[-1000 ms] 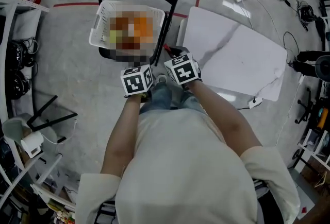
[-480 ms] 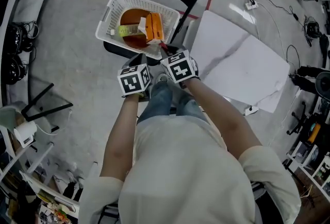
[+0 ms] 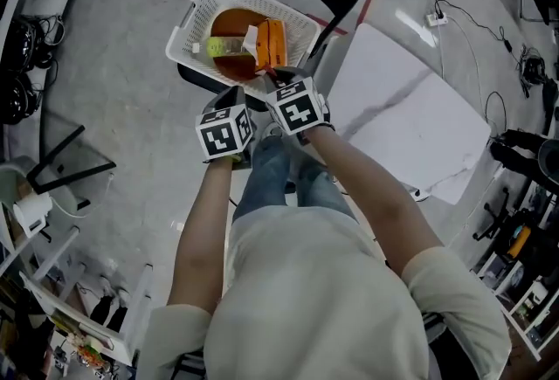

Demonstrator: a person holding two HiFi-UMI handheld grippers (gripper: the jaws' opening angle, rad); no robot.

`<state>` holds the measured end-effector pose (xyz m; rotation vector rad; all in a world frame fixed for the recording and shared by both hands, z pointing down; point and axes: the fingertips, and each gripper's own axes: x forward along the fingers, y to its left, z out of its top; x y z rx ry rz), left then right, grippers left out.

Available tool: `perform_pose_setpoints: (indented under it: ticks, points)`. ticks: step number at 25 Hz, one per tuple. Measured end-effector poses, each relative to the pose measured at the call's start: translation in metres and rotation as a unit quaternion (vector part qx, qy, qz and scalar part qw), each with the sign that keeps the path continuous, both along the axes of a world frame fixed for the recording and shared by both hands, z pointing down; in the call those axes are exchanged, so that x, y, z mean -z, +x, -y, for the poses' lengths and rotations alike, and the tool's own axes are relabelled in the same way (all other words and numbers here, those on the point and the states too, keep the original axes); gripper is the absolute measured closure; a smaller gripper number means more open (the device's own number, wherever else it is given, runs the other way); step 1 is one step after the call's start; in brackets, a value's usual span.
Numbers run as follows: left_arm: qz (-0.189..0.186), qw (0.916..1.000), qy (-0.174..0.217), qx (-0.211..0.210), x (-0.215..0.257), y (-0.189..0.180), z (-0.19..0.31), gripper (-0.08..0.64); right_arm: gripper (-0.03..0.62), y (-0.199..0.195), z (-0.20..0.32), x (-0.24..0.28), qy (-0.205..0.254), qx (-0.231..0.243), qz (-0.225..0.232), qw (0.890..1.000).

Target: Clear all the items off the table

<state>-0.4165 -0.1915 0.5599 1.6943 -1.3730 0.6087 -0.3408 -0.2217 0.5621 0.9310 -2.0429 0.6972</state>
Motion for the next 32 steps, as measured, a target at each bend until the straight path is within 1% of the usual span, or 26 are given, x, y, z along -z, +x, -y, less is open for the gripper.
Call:
perform_pose_setpoints:
  ticks: [10,18,19,21,22,23,25,28,30,31,32]
  points:
    - [0.0,0.9996,-0.005,0.028,-0.012,-0.017,0.006,0.552,0.568,-0.022,0.015,-0.012,-0.005,0.022,-0.004,1.0]
    - [0.0,0.9993,-0.005,0.038,-0.013,-0.024,0.007,0.552,0.565,-0.033,0.02,-0.016,-0.008,0.023,-0.002,1.0]
    - [-0.001,0.9993,-0.005,0.038,-0.013,-0.024,0.006,0.552,0.543,-0.035,0.02,-0.016,-0.012,0.023,0.004,1.0]
    - [-0.001,0.9992,-0.004,0.04,-0.012,-0.024,0.006,0.552,0.432,-0.038,0.019,-0.016,-0.023,0.024,0.017,0.999]
    - [-0.002,0.9992,-0.004,0.04,-0.012,-0.024,0.006,0.552,0.414,-0.039,0.02,-0.015,-0.026,0.024,0.021,0.999]
    - [-0.002,0.9992,-0.004,0.04,-0.011,-0.024,0.007,0.552,0.413,-0.039,0.02,-0.014,-0.026,0.024,0.024,0.999]
    - [-0.002,0.9992,-0.003,0.04,-0.011,-0.025,0.007,0.552,0.388,-0.04,0.022,-0.014,-0.023,0.024,0.024,0.999]
    - [-0.001,0.9992,-0.003,0.041,-0.011,-0.026,0.008,0.552,0.391,-0.04,0.02,-0.014,-0.023,0.025,0.023,0.999]
    - [-0.001,0.9992,-0.003,0.041,-0.011,-0.026,0.008,0.552,0.405,-0.037,0.018,-0.014,-0.023,0.025,0.02,0.999]
    - [-0.002,0.9992,-0.002,0.04,-0.01,-0.026,0.008,0.552,0.43,-0.036,0.017,-0.014,-0.021,0.023,0.017,0.999]
    - [-0.002,0.9992,-0.002,0.04,-0.01,-0.026,0.008,0.552,0.476,-0.033,0.016,-0.013,-0.017,0.021,0.013,1.0]
